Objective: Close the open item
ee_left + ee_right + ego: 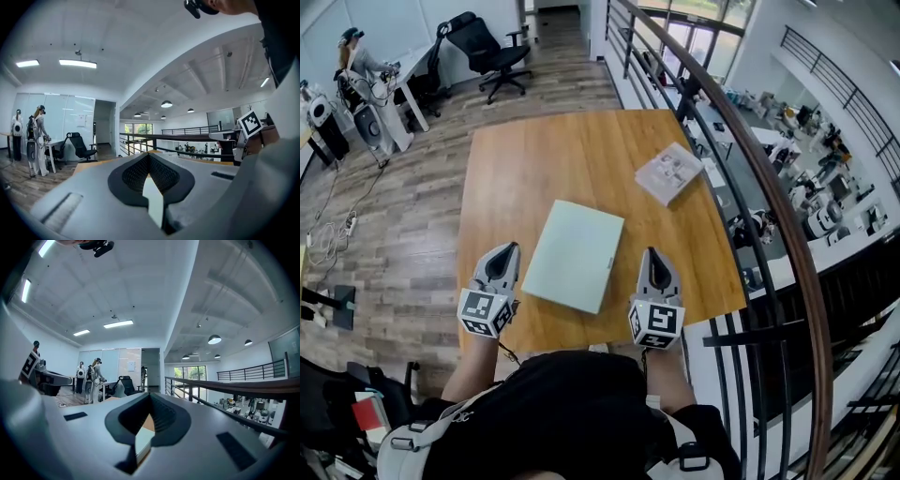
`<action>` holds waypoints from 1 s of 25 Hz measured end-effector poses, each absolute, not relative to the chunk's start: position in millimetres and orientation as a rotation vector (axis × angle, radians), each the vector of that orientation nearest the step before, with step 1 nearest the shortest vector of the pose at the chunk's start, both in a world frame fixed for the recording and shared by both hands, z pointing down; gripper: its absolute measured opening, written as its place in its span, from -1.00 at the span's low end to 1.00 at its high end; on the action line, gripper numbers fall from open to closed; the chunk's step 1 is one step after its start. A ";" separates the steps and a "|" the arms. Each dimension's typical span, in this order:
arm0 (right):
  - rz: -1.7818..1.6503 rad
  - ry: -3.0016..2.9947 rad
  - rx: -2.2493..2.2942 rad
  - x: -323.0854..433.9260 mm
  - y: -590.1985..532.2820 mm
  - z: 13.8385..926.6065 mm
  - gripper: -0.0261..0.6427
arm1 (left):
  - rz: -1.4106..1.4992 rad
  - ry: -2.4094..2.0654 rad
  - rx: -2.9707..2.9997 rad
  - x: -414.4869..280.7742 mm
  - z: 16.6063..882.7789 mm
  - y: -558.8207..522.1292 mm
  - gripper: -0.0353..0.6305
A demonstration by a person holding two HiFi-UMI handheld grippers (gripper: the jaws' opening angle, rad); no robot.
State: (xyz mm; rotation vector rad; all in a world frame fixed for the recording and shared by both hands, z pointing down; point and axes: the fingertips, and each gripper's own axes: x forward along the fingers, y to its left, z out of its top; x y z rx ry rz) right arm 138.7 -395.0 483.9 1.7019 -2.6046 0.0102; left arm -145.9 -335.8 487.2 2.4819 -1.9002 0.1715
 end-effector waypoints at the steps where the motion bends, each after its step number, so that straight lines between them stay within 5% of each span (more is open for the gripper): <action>1: 0.014 -2.605 1.699 139.9 -396.3 484.8 -0.91 | 0.198 -1.915 2.502 -144.2 483.1 -336.2 -0.88; 9: 0.014 -2.625 1.712 135.5 -408.3 480.9 -0.91 | 0.361 -1.974 2.568 -150.5 455.2 -350.1 -0.88; 25: 0.018 -2.689 1.670 113.8 -411.1 475.2 -0.91 | 0.191 -1.842 2.530 -152.9 458.9 -358.2 -0.88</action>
